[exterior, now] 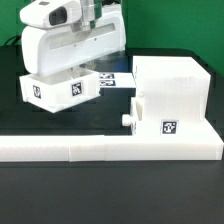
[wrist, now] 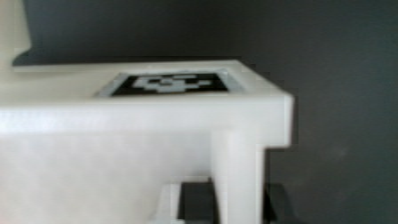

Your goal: Assemble drawer

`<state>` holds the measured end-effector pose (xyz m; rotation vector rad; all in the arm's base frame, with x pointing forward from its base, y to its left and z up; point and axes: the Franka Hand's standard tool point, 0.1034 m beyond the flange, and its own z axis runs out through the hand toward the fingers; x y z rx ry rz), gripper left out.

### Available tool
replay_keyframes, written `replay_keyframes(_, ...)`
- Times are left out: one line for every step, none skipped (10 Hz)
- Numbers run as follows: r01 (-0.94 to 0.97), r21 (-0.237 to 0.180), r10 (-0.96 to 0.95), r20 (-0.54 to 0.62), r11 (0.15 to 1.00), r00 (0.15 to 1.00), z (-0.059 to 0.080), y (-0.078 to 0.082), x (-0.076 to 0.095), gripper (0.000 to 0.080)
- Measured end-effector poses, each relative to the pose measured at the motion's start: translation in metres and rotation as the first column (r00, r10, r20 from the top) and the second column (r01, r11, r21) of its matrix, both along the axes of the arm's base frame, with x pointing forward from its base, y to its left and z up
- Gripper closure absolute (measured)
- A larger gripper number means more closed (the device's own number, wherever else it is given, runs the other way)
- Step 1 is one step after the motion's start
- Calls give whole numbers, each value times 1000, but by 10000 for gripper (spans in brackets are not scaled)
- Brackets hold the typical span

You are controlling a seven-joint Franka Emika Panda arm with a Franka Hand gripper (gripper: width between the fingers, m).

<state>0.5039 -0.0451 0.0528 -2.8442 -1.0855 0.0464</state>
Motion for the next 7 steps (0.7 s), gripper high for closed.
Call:
replay_keyframes(-49, 7, 49, 3, 999, 999, 4, 4, 11, 761)
replay_keyframes(-147, 15, 147, 7, 989, 989, 9, 9, 22, 761)
replay_keyframes(-232, 26, 232, 1, 972, 973, 13, 14, 33, 761)
replay_keyframes(-287, 46, 288, -13, 957, 958, 15, 19, 42, 761)
replay_keyframes(-360, 44, 361, -4, 932, 933, 16, 22, 47, 761)
replay_keyframes(-420, 49, 420, 2, 906, 907, 15, 20, 46, 761)
replay_keyframes(-451, 51, 451, 5, 891, 892, 14, 19, 45, 761)
